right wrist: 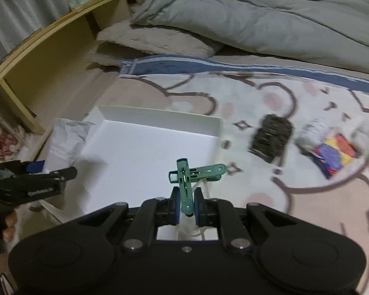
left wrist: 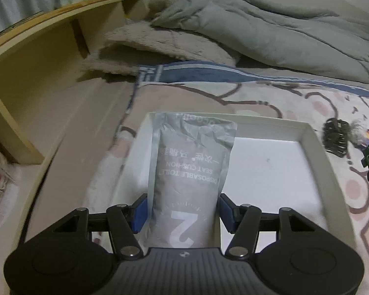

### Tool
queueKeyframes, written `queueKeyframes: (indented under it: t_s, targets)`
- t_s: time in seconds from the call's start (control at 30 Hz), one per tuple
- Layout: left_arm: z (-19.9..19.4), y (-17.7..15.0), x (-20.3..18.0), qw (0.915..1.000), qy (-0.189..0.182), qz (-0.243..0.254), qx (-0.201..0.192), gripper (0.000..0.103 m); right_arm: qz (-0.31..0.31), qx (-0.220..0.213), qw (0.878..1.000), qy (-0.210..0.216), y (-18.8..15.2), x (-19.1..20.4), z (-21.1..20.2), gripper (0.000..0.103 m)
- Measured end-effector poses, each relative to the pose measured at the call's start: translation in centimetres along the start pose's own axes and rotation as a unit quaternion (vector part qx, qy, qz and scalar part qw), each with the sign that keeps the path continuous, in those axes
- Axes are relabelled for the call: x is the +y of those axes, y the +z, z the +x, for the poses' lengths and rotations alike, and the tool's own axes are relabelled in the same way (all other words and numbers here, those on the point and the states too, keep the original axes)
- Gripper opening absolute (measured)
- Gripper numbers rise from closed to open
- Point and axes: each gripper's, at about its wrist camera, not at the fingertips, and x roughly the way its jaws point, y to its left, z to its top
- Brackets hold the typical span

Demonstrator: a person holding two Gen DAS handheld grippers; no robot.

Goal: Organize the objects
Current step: 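Carry the grey packet and green clip into the white box with both tools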

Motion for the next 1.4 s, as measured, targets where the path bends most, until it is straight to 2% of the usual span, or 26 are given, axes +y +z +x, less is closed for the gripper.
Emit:
queueKeyframes:
  t_s: [0.13,0.5,0.6,0.7,0.8,1.1,1.2,1.4]
  targets:
    - [0.2,-0.1,0.7,0.9995,0.019,0.027,0.003,0.060,0.006,0.001,1.000,0.024,0.7,2.9,1.3,0.012]
    - [2.6,-1.7,3.5,0.9988,0.038,0.015,0.025,0.063,0.005,0.028,0.996,0.081,0.7,9.5,5.5,0.012]
    - [2.7,-1.9,4.2,0.9985,0.052,0.003,0.013,0.077,0.003,0.033,0.996,0.083,0.6,10.3,6.2,0.012]
    - [2.1,-1.9,4.6,0.9983,0.058,-0.002,0.001,0.085,0.002,0.037,0.996,0.085,0.5,10.8,6.8,0.012]
    - [1.6,-1.8,5.1,0.9988,0.049,-0.008,0.000,0.085,0.004,0.040,0.996,0.086,0.5,11.1,7.3,0.012]
    - [0.9,-2.4,7.2,0.9977,0.063,-0.026,0.004,0.085,0.009,0.051,0.993,0.108,0.2,13.4,8.8,0.012]
    - [0.7,-2.5,8.0,0.9977,0.056,-0.038,0.002,0.085,0.004,0.052,0.993,0.110,0.0,14.1,8.9,0.012]
    - [0.8,-2.6,8.8,0.9949,0.093,-0.037,0.006,0.085,0.004,0.055,0.993,0.106,-0.1,14.4,9.2,0.012]
